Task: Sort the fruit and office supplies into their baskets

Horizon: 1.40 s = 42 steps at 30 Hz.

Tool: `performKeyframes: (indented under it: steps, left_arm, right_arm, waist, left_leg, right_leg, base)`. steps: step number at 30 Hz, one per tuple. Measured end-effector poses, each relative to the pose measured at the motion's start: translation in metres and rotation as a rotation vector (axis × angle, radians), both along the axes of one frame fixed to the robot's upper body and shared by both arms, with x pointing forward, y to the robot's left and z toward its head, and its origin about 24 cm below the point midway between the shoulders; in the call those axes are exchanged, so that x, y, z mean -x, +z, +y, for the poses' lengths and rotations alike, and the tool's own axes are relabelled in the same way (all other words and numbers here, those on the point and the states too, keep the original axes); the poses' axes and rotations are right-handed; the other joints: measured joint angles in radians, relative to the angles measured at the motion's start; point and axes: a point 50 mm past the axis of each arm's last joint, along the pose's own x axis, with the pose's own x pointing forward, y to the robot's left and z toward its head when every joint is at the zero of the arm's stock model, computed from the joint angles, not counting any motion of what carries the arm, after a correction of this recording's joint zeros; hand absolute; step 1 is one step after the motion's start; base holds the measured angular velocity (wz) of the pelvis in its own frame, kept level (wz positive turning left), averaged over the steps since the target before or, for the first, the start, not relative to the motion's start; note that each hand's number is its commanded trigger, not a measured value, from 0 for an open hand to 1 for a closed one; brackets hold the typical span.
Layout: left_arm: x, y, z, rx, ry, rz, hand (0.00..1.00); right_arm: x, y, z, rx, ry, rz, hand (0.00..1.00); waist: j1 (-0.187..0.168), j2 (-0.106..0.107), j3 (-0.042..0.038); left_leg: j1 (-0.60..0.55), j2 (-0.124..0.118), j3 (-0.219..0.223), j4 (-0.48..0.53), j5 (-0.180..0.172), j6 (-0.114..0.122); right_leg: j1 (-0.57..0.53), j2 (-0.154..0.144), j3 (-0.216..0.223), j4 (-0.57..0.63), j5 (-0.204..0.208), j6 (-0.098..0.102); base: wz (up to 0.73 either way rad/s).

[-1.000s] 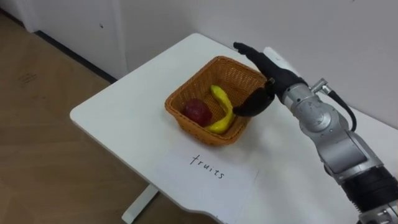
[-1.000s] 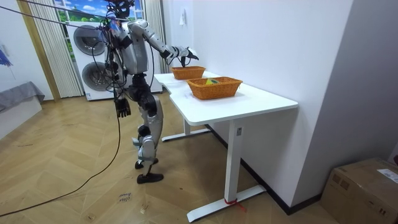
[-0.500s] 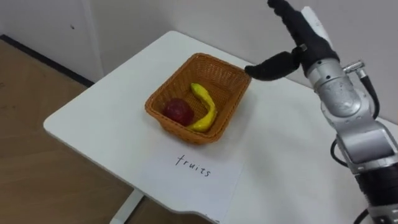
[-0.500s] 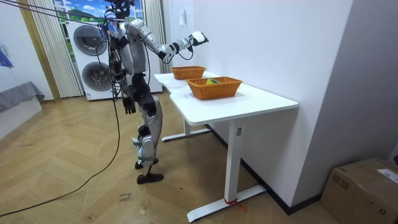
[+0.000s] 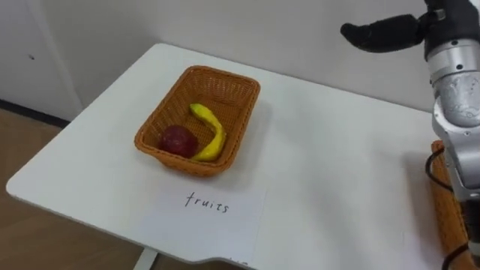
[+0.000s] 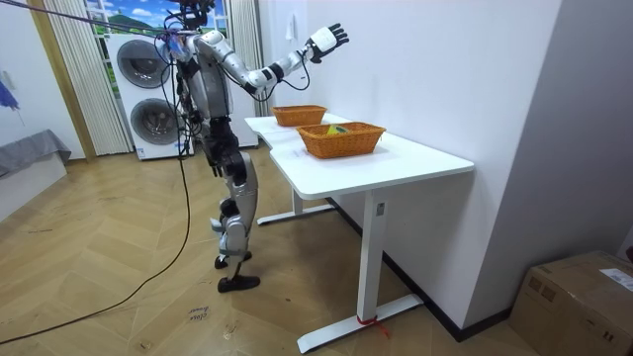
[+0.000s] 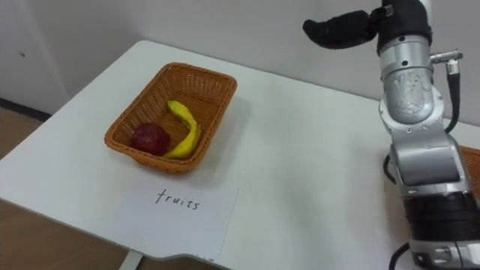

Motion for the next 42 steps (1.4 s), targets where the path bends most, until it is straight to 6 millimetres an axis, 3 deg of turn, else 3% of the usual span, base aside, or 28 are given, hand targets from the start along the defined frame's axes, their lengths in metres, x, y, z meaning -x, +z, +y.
performKeyframes:
  steps: [6, 13, 18, 24, 29, 33, 37, 42]
  left_arm:
    - [0.003, -0.001, -0.001, 0.011, -0.013, 0.001, 0.00]
    - [0.019, -0.002, -0.002, 0.051, -0.016, 0.056, 0.00]
    - [0.027, -0.003, -0.003, 0.086, 0.002, 0.085, 0.00]
    - [0.033, -0.004, -0.004, 0.109, 0.010, 0.110, 0.00]
    - [0.034, -0.004, -0.004, 0.117, 0.012, 0.115, 0.00]
    - [0.036, -0.004, -0.004, 0.115, 0.048, 0.109, 0.00]
    - [0.037, -0.004, -0.001, 0.098, 0.069, 0.103, 0.00]
    - [0.038, -0.003, 0.001, 0.076, 0.087, 0.095, 0.00]
  right_arm:
    - [0.004, 0.008, -0.004, -0.010, -0.027, -0.067, 0.00]
    - [0.011, 0.022, -0.023, -0.082, -0.116, -0.162, 0.00]
    - [0.018, 0.022, -0.039, -0.115, -0.187, -0.186, 0.00]
    - [0.029, 0.014, -0.063, -0.230, -0.237, -0.176, 0.00]
    - [0.038, 0.018, -0.080, -0.312, -0.305, -0.222, 0.00]
    - [0.055, -0.001, -0.101, -0.418, -0.398, -0.204, 0.00]
    - [0.078, -0.019, -0.122, -0.518, -0.500, -0.189, 0.00]
    - [0.107, -0.041, -0.143, -0.596, -0.663, -0.178, 0.00]
  waist:
    - [-0.032, 0.012, 0.0051]
    - [-0.057, 0.030, -0.0060]
    - [-0.085, 0.025, -0.0063]
    - [-0.128, 0.010, -0.0090]
    - [-0.153, 0.015, -0.0064]
    - [-0.175, 0.014, -0.0068]
    - [-0.178, 0.031, -0.0084]
    - [-0.191, 0.045, -0.0047]
  left_leg:
    - [0.009, 0.002, 0.016, -0.003, -0.005, 0.003]
    - [0.031, 0.018, 0.067, -0.005, -0.014, 0.000]
    - [0.041, 0.026, 0.095, -0.019, -0.015, -0.001]
    - [0.044, 0.032, 0.097, -0.018, -0.022, -0.007]
    - [0.044, 0.038, 0.121, -0.021, -0.023, -0.009]
    - [0.043, 0.040, 0.124, -0.021, -0.027, -0.011]
    - [0.036, 0.047, 0.150, -0.027, -0.032, -0.012]
    - [0.037, 0.049, 0.174, -0.028, -0.032, -0.013]
  right_leg:
    - [0.001, 0.000, 0.015, 0.003, 0.000, 0.001]
    - [-0.013, 0.011, 0.057, 0.003, 0.005, -0.002]
    - [-0.017, 0.019, 0.091, 0.003, 0.007, -0.006]
    - [-0.022, 0.025, 0.101, 0.002, 0.008, -0.007]
    - [-0.035, 0.032, 0.126, 0.001, 0.010, -0.011]
    - [-0.035, 0.035, 0.135, 0.001, 0.011, -0.012]
    - [-0.043, 0.042, 0.163, 0.001, 0.012, -0.014]
    - [-0.057, 0.045, 0.177, 0.001, 0.013, -0.015]
  base:
    - [-0.10]
    - [-0.21]
    - [-0.20]
    - [-0.07]
    - [-0.13]
    - [-0.03]
    - [-0.17]
    - [-0.12]
